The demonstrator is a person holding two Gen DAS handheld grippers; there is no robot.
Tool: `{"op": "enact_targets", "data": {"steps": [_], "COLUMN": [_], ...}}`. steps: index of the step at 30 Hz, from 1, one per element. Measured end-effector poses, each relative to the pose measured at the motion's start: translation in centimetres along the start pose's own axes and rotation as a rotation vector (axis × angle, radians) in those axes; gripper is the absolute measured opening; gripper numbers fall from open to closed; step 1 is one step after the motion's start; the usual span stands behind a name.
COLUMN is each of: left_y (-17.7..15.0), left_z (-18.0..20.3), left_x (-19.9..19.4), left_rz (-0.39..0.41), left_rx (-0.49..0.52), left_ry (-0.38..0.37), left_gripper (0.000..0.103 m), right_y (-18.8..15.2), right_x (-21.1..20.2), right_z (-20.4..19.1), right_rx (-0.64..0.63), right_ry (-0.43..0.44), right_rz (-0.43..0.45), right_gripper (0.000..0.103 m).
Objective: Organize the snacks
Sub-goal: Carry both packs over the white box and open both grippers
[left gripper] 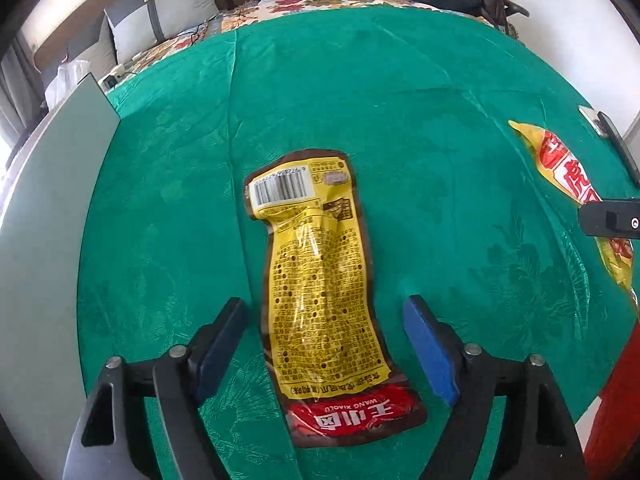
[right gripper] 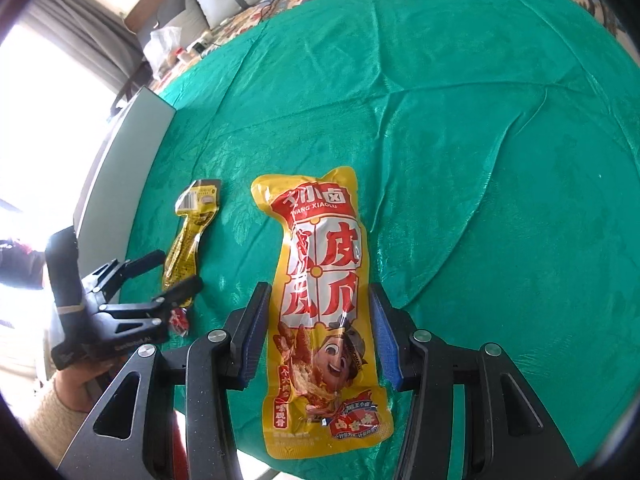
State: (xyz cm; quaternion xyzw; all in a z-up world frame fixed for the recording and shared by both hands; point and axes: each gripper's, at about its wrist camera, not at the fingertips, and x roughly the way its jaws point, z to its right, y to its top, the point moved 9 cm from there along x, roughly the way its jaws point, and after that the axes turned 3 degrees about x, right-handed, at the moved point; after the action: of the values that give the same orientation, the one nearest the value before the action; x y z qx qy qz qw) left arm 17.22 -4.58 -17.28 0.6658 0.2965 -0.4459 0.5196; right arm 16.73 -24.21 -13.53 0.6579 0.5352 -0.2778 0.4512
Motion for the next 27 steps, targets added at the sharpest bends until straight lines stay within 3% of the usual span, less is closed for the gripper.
{"op": "enact_targets", "data": {"steps": [1,3,11,19,25,27], "left_y": [0.1,0.4,1.0,2.2,1.9,1.7], "left_z": [0.4,0.7,1.0,0.4,-0.7,-1.2], "left_x": [-0.1,-0.5,-3.2,-6.1,-7.0,-7.6], "left_rz": [-0.006,-0.009,0.061,0.131,0.15,0.152], "left_rx": [-0.014,-0.004,0.015,0.05,0.03,-0.008], "left_ry": [-0.031,-0.027,0.003,0.057,0.048,0.006], "left_gripper": [0.042,0.036,0.036,0.036,0.036,0.036], "right_y": [-0.1,-0.2,-0.4,-0.4,-1.1,-1.0], "right_x": [-0.1,-0.6,-2.4,-2.7,-2.6,-2.2], "right_z": [-0.3,-0.8,-0.9,-0.9,-1.3,-1.6], "right_rx": [-0.001,-0.003,0.036,0.035,0.022,0.023], "right_ry": [0.005,0.02,0.062,0.044,0.025,0.017], "right_rz": [0.004,0.015,0.064,0.074,0.065,0.058], "right_gripper": [0.051,0.051,0.051,0.051,0.051,0.051]}}
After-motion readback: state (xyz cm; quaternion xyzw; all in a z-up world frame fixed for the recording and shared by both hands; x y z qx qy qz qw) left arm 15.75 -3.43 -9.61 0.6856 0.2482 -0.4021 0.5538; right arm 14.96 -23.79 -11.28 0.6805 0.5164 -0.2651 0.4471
